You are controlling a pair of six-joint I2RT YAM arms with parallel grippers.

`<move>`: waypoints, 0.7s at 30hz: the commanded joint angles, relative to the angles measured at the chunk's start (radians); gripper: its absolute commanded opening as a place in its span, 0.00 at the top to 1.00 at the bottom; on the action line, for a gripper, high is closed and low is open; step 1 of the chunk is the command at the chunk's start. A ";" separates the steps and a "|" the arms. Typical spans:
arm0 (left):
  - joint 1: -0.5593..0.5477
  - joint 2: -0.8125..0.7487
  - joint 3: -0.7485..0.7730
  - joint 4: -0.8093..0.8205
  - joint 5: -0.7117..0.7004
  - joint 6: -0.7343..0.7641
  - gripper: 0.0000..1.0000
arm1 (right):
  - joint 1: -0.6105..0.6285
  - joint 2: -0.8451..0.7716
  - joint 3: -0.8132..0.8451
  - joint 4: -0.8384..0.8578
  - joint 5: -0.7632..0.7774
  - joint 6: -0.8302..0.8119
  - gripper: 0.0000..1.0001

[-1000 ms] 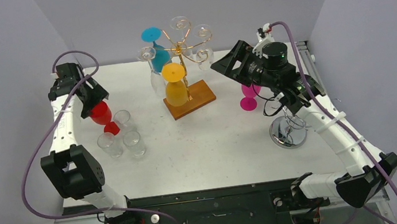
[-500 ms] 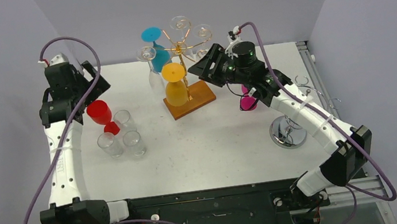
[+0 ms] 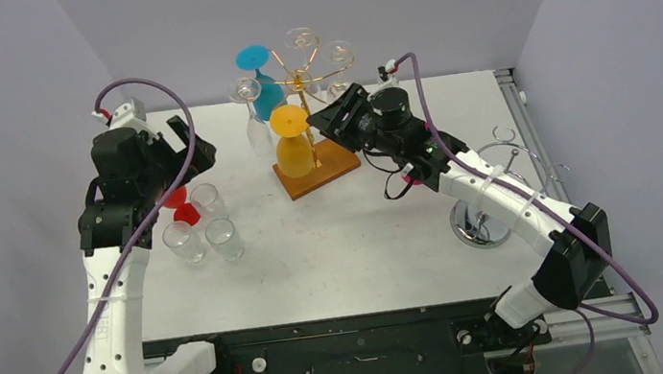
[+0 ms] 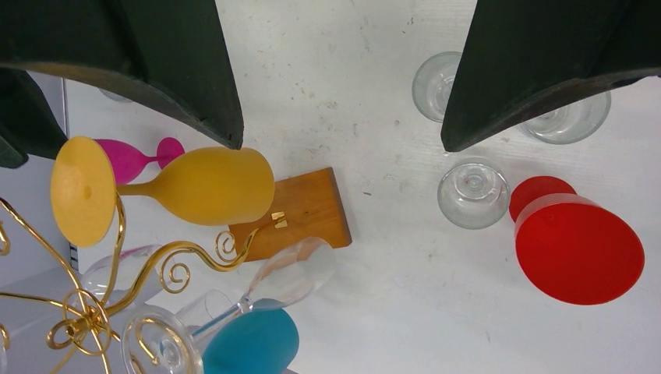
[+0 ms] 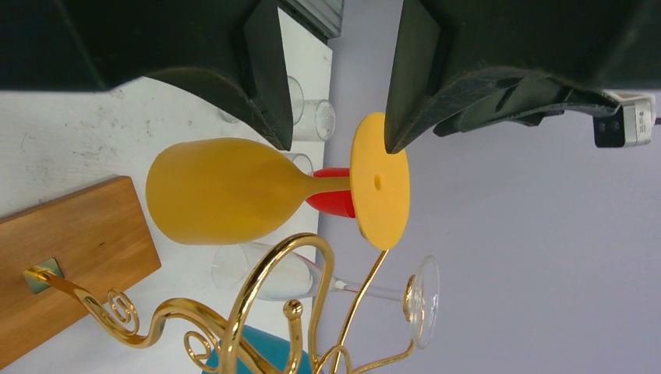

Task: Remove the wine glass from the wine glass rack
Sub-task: Pick up the wine glass from the wine rack.

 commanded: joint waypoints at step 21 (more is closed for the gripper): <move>-0.009 -0.089 -0.062 0.084 0.101 0.002 0.04 | 0.093 0.037 -0.019 0.148 0.208 0.076 0.64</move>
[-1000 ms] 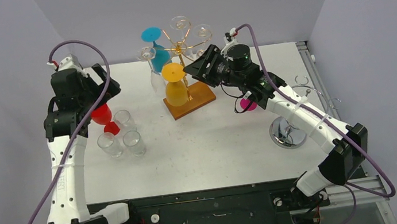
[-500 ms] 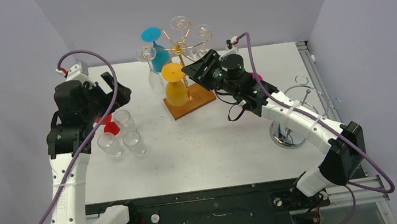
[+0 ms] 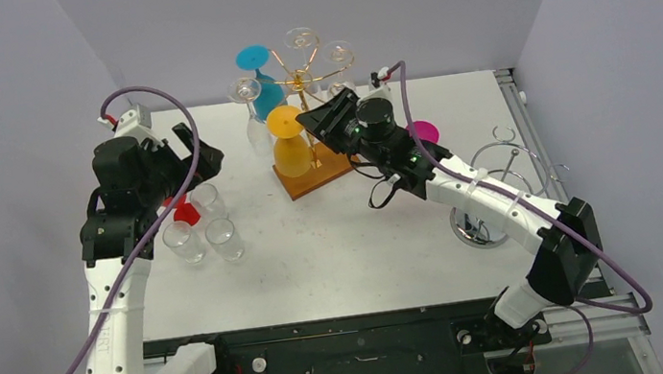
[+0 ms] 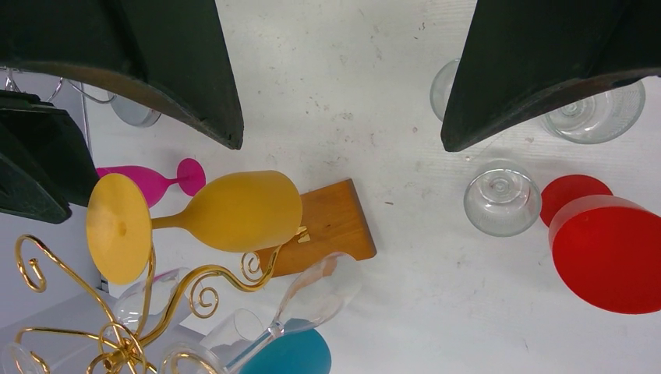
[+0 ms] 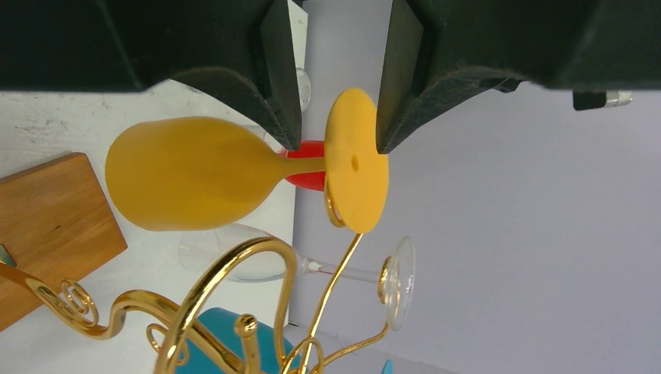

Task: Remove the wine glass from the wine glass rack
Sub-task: Pick up the wine glass from the wine rack.

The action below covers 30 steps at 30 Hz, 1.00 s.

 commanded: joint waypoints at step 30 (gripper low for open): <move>-0.004 -0.033 -0.010 0.074 0.026 -0.005 0.04 | 0.019 -0.003 -0.039 0.146 0.028 0.126 1.00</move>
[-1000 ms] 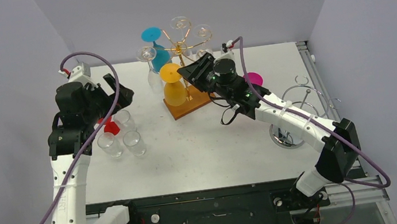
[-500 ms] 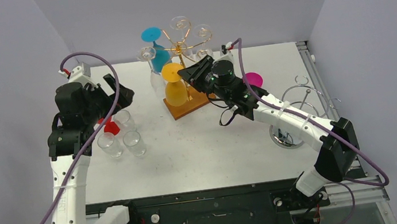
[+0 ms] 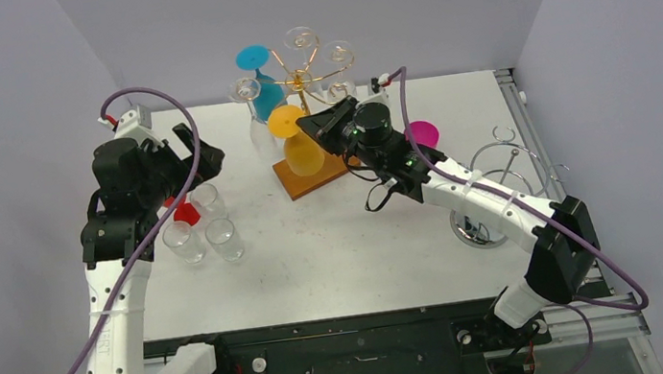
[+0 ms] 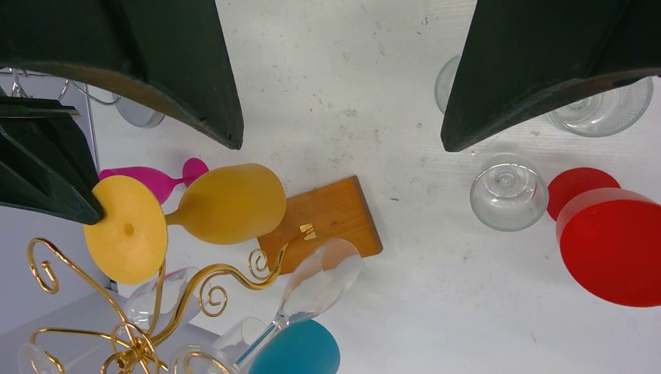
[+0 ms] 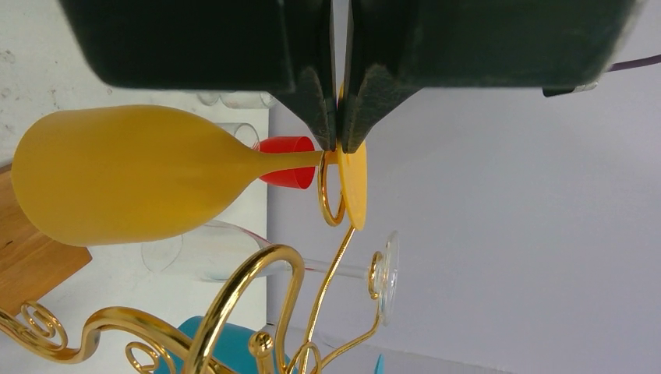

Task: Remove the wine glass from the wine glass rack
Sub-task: Pick up the wine glass from the wine rack.

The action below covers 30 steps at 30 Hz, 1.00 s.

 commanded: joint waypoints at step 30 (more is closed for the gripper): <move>-0.004 -0.013 0.004 0.055 0.019 -0.006 0.04 | 0.009 0.018 0.061 0.132 0.029 0.050 1.00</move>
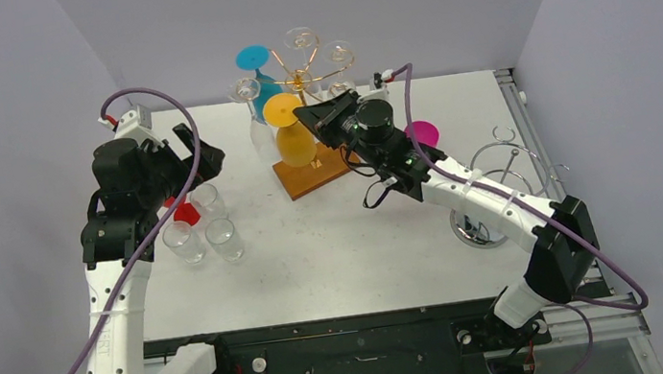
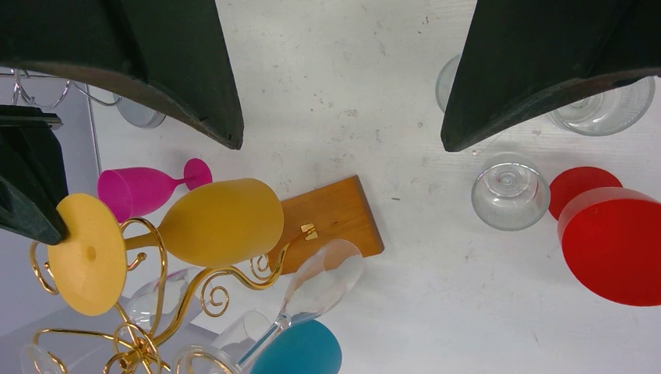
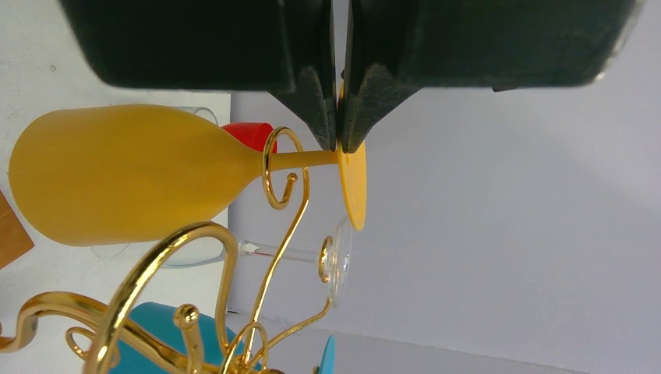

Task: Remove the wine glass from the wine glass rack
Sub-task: Pick up the wine glass from the wine rack.

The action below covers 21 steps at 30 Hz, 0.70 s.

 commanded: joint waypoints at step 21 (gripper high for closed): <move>-0.003 -0.018 -0.003 0.056 0.016 -0.007 0.04 | 0.021 0.058 0.094 0.039 0.058 -0.023 1.00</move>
